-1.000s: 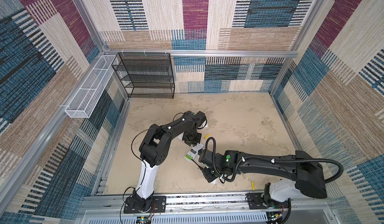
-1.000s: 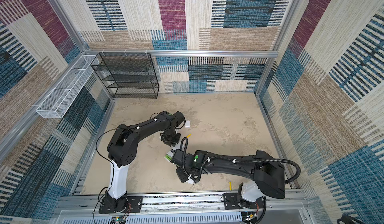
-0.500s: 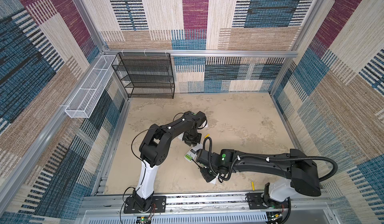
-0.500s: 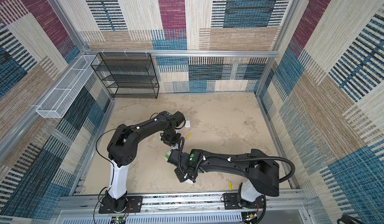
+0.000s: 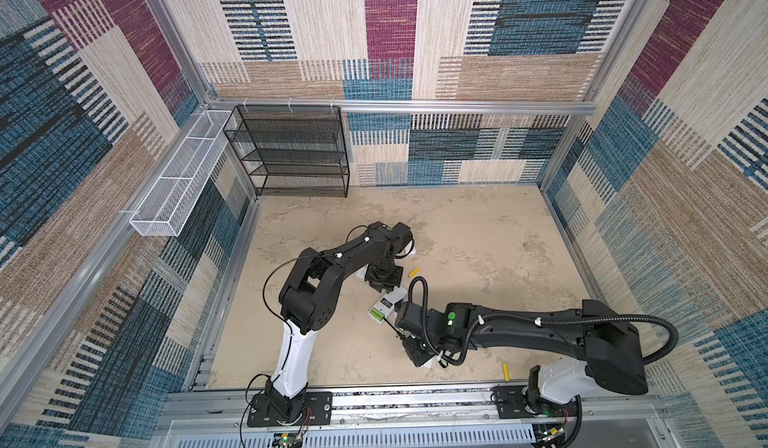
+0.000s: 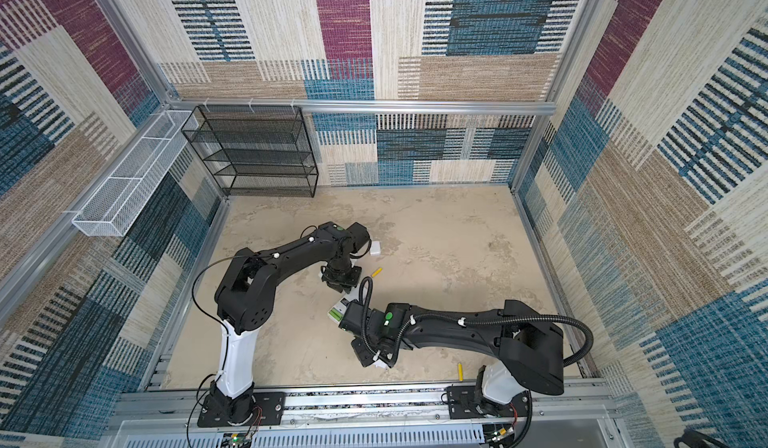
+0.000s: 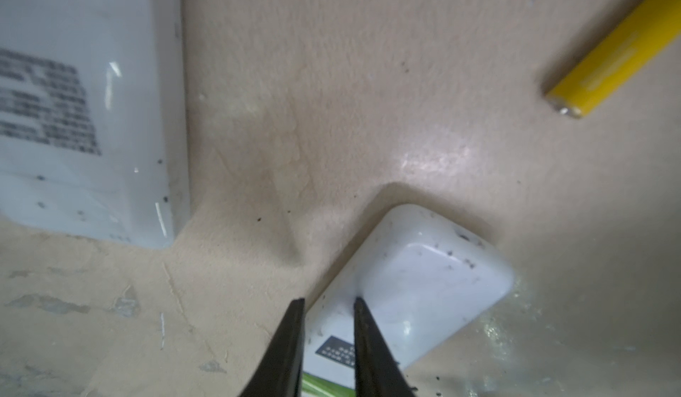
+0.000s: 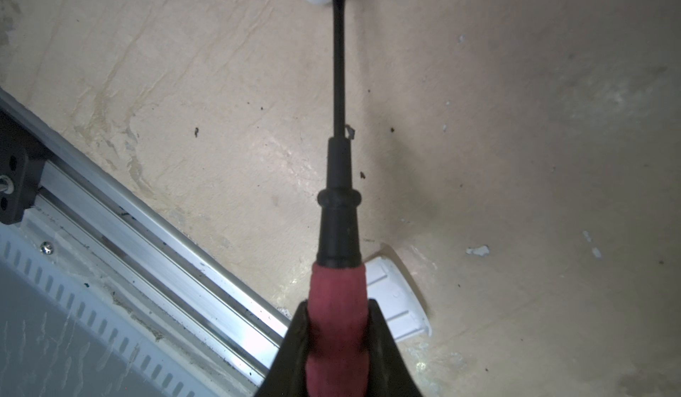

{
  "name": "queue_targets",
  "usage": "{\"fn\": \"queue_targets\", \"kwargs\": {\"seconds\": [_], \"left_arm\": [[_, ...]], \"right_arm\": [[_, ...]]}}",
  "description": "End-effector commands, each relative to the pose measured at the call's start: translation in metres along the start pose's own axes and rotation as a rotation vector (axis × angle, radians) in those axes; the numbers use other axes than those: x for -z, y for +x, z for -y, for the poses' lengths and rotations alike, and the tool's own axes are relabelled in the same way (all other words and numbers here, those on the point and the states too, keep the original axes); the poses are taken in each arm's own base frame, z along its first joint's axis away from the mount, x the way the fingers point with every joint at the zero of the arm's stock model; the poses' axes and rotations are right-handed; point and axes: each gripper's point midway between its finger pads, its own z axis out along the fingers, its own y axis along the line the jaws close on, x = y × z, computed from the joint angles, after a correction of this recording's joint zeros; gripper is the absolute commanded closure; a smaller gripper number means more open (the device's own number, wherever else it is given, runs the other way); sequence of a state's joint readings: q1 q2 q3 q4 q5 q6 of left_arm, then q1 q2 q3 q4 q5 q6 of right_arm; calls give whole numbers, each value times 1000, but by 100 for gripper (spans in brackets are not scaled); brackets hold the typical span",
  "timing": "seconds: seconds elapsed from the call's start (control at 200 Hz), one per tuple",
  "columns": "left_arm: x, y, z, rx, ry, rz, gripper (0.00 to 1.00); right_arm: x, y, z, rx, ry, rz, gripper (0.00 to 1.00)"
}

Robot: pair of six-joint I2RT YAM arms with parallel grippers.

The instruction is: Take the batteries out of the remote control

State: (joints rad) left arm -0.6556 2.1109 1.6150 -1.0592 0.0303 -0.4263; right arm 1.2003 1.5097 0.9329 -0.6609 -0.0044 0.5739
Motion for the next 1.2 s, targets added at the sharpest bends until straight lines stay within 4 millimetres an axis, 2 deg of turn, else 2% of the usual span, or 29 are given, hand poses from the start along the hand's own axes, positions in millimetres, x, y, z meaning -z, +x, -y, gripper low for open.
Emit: {"fn": "queue_targets", "kwargs": {"seconds": [0.0,0.451,0.686,0.916,1.197], "left_arm": [[-13,-3,-6,2,-38,-1,73],[-15,-3,-5,6,-32,-9,73],[-17,-4,-5,2,-38,-12,72],[-6,-12,-5,-17,-48,12,35],[22,-24,1,-60,-35,65,8]], "right_arm": [[1,-29,-3,-15,-12,157,100],[-7,-27,5,-6,-43,251,100],[3,-31,2,33,-52,280,100],[12,-27,13,5,-23,294,100],[29,-19,26,-49,-17,331,100]]}}
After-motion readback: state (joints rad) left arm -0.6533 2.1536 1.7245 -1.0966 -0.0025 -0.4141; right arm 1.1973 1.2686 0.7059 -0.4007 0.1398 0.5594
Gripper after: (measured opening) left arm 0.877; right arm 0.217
